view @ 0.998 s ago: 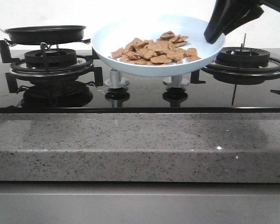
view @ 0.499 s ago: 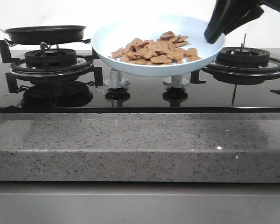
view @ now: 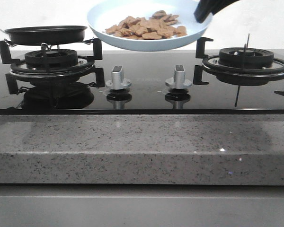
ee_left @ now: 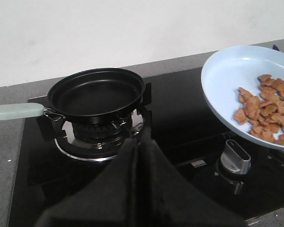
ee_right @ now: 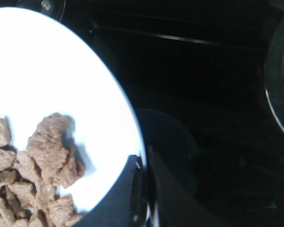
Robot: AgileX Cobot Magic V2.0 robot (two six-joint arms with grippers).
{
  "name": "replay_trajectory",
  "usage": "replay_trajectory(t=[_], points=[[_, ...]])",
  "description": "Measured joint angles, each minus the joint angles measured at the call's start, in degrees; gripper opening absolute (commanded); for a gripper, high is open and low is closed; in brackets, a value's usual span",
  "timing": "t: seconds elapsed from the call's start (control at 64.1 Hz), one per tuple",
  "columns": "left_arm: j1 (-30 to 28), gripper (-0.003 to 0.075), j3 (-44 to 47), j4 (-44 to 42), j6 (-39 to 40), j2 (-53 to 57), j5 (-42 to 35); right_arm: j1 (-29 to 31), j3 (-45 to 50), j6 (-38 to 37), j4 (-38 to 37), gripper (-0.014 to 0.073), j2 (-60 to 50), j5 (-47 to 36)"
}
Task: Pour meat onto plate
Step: 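Lower the plate back between the knobs and open the right gripper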
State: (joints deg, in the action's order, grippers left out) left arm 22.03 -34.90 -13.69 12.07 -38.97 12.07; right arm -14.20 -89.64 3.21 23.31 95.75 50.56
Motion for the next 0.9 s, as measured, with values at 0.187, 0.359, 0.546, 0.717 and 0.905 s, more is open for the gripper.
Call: replay_trajectory(t=[0.187, 0.359, 0.546, 0.717, 0.905], points=[[0.0, -0.002, 0.0, 0.0, 0.1, 0.0, 0.0, 1.05, -11.34, 0.0, 0.0, -0.0053, 9.2, 2.89], [0.0, -0.002, 0.0, 0.0, 0.1, 0.0, 0.0, 3.09, -20.53, 0.0, 0.0, -0.005, 17.45, 6.41], [0.0, -0.002, 0.0, 0.0, 0.1, 0.0, 0.0, 3.98, -26.11, 0.0, 0.0, -0.005, 23.89, 9.41], [0.0, -0.002, 0.0, 0.0, 0.1, 0.0, 0.0, 3.98, -27.03, 0.0, 0.0, -0.005, 26.5, 11.65], [0.0, -0.002, 0.0, 0.0, 0.1, 0.0, 0.0, 3.98, -27.05, 0.0, 0.0, -0.0048, 26.89, 12.13]])
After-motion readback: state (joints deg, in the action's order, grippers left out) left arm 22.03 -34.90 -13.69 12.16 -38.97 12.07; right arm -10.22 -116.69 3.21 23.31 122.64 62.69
